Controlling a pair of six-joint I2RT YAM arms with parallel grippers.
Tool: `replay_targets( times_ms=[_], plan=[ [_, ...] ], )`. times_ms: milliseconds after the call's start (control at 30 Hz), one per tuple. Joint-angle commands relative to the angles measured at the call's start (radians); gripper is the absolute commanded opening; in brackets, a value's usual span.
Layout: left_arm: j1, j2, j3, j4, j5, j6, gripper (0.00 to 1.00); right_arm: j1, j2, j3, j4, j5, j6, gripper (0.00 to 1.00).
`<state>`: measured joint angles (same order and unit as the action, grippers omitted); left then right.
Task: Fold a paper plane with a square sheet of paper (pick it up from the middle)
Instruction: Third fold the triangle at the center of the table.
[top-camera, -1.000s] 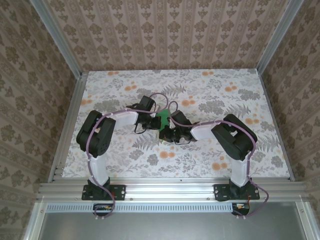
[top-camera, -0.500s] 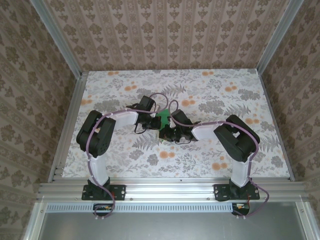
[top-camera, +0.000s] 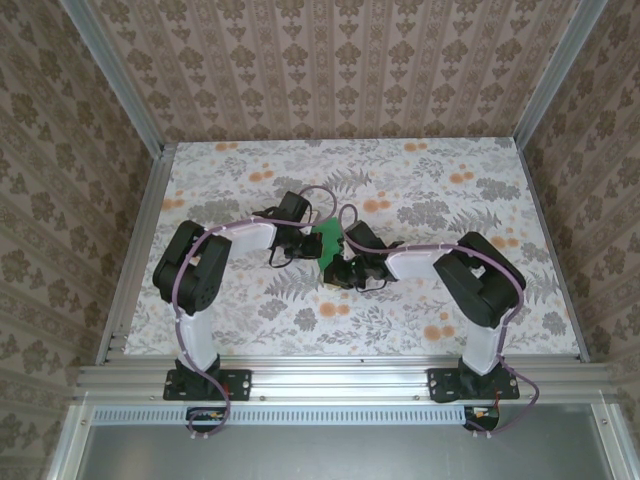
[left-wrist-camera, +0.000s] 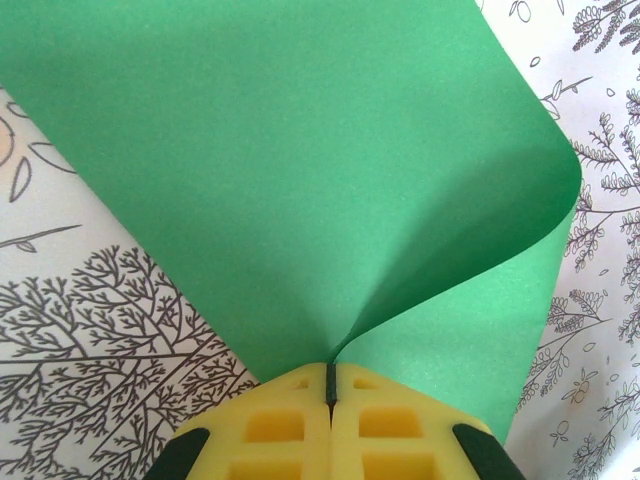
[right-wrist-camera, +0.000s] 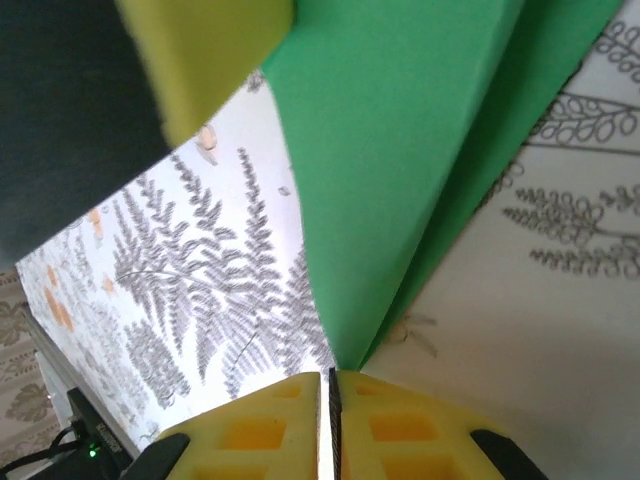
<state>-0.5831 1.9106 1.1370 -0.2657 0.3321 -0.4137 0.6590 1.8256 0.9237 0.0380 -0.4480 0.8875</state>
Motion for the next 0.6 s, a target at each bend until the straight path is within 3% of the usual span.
replay_targets(
  times_ms=[0, 567],
  plan=[
    [-0.007, 0.044, -0.009, -0.064, -0.04, 0.012, 0.0, -0.023, -0.093, 0.012, -0.037, 0.039, -0.026, 0.15],
    [-0.009, 0.041, -0.002, -0.065, -0.03, 0.011, 0.0, -0.041, 0.086, 0.112, -0.004, 0.066, 0.01, 0.14]
  ],
)
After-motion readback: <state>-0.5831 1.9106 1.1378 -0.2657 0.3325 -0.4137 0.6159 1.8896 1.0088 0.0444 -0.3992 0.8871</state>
